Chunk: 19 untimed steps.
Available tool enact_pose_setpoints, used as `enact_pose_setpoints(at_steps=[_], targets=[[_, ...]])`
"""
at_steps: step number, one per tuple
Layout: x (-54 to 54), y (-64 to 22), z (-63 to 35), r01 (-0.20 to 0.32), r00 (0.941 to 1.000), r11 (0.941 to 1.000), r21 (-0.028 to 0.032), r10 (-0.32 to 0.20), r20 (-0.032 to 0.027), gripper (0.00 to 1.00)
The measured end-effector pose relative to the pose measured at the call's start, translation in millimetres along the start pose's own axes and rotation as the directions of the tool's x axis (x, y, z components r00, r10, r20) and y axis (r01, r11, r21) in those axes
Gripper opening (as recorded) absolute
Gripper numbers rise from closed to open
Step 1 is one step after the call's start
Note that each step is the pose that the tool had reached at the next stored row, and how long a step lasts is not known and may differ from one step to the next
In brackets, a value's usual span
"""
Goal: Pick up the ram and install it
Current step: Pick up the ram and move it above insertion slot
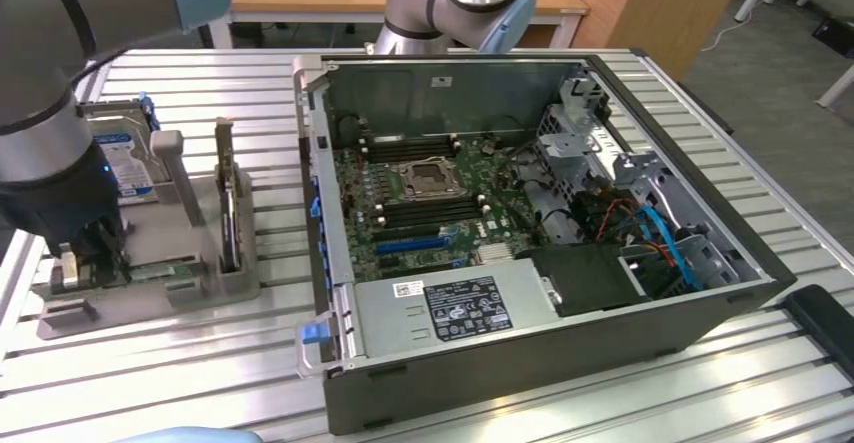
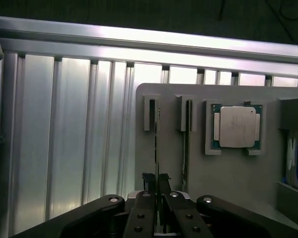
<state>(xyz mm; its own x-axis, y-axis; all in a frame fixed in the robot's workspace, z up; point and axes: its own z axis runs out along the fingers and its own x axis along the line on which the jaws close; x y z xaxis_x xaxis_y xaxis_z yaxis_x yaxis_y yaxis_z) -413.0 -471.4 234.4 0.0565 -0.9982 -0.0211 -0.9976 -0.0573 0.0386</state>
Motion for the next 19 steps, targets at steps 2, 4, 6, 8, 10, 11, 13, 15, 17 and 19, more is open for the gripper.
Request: enact_pose_setpoints(at_steps=[2, 4, 6, 8, 10, 11, 13, 15, 17, 19], targets=[[-0.1, 0.3, -7.5, 0.000, 1.0000, 1.0000, 0.0002, 0.000, 0.0041, 0.13], [-0.3, 0.6, -15.2, 0.000, 1.0000, 1.0000, 0.0004, 0.000, 0.0075, 0.13], [-0.5, 0.9, -22.9, 0.000, 0.9999, 1.0000, 0.0005, 0.000, 0.0103, 0.13], [-0.6, 1.2, -31.1, 0.001, 0.9999, 1.0000, 0.0007, -0.001, 0.0128, 0.13], [-0.8, 1.5, -38.7, 0.001, 0.9999, 1.0000, 0.0008, -0.001, 0.0152, 0.13], [-0.9, 1.7, -42.7, 0.001, 0.9999, 1.0000, 0.0008, -0.001, 0.0162, 0.13], [-1.1, 2.0, -50.7, 0.001, 0.9998, 1.0000, 0.0010, -0.001, 0.0183, 0.13], [-1.2, 2.3, -59.4, 0.001, 0.9998, 1.0000, 0.0010, -0.001, 0.0202, 0.13], [-1.4, 2.7, -68.3, 0.001, 0.9998, 1.0000, 0.0012, -0.001, 0.0220, 0.13], [-1.6, 3.0, -77.3, 0.001, 0.9997, 1.0000, 0.0013, -0.001, 0.0232, 0.13]])
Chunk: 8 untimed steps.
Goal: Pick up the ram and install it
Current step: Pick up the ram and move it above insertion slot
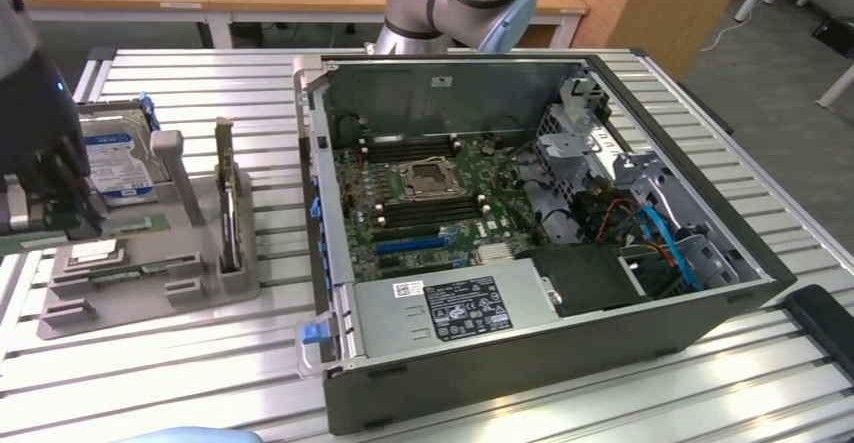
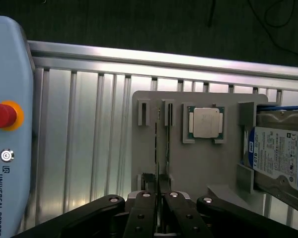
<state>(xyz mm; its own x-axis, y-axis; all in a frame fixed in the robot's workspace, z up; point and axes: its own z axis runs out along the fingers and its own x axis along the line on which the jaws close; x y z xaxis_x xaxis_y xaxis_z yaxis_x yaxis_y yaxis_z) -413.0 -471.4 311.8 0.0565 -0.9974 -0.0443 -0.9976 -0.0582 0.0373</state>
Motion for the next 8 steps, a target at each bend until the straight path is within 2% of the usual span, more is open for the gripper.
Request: enact_pose_setpoints(at_steps=[8], targets=[[-1.5, 1.3, -34.1, 0.000, 1.0000, 1.0000, 0.0002, 0.000, 0.0037, 0.13]])
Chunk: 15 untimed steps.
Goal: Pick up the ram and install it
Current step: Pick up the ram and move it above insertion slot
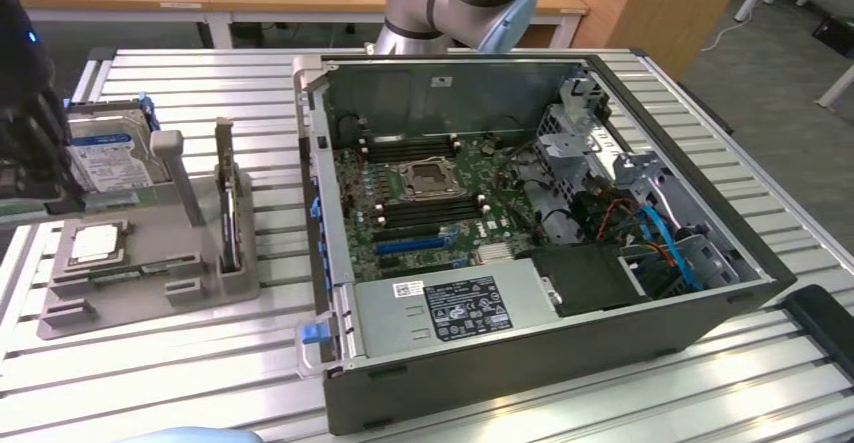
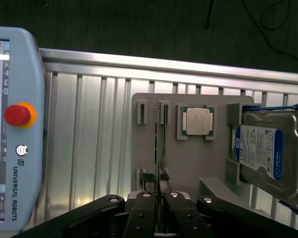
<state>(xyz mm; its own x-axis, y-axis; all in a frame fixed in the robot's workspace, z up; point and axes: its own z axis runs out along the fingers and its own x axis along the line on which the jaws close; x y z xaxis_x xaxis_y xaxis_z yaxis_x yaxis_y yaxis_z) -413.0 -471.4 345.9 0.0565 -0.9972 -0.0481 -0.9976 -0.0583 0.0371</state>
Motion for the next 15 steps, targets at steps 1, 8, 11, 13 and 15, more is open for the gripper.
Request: enact_pose_setpoints(at_steps=[1, 8, 11, 13, 15], targets=[[-0.2, 0.2, -4.2, 0.000, 1.0000, 1.0000, 0.0001, 0.000, 0.0005, 0.13], [-1.5, 1.1, -30.7, 0.000, 1.0000, 1.0000, 0.0003, 0.000, 0.0049, 0.13], [-1.8, 1.4, -37.7, 0.000, 1.0000, 1.0000, 0.0003, 0.000, 0.0060, 0.13], [-1.8, 1.4, -38.0, 0.000, 1.0000, 1.0000, 0.0005, 0.000, 0.0061, 0.13], [-1.8, 1.4, -38.0, 0.000, 1.0000, 1.0000, 0.0005, 0.000, 0.0061, 0.13]])
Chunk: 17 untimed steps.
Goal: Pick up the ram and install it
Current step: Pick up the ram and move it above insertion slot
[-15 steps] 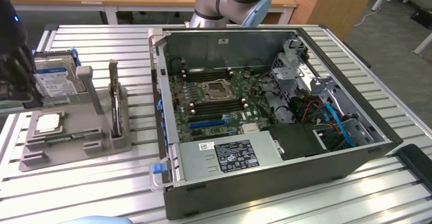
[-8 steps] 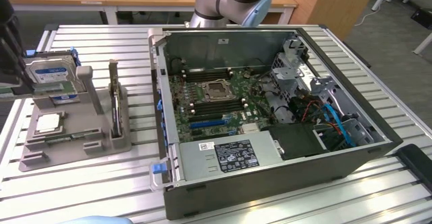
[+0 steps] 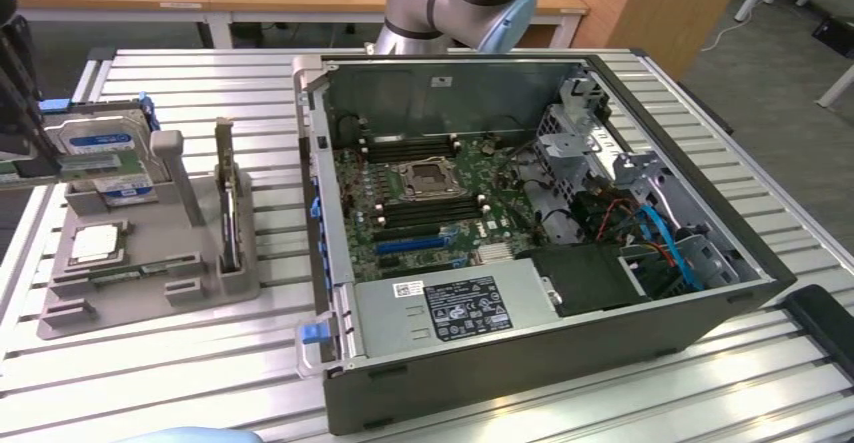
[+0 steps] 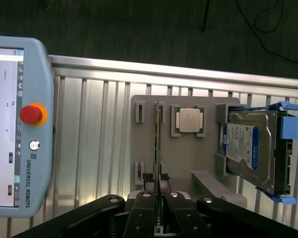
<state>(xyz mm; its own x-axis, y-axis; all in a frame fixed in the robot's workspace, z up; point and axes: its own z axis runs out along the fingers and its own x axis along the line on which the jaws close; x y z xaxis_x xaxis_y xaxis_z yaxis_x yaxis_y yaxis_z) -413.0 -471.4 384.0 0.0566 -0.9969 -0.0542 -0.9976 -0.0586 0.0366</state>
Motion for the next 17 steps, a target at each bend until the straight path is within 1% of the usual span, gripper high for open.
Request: enact_pose_setpoints(at_steps=[4, 8, 10, 11, 13, 17], targets=[[0.1, -2.9, -0.9, 0.000, 1.0000, 1.0000, -0.0002, 0.000, -0.0001, 0.13], [0.5, -11.4, -2.4, 0.000, 1.0000, 1.0000, -0.0004, 0.000, 0.0006, 0.13], [0.8, -16.9, -3.5, 0.000, 1.0000, 1.0000, -0.0005, 0.000, 0.0020, 0.13], [1.5, -31.1, -6.4, 0.000, 1.0000, 1.0000, -0.0023, 0.000, 0.0060, 0.13], [2.7, -55.2, -11.2, 0.001, 0.9999, 1.0000, -0.0042, -0.001, 0.0154, 0.13], [3.2, -66.6, -13.2, 0.001, 0.9998, 1.0000, -0.0044, -0.001, 0.0207, 0.13]])
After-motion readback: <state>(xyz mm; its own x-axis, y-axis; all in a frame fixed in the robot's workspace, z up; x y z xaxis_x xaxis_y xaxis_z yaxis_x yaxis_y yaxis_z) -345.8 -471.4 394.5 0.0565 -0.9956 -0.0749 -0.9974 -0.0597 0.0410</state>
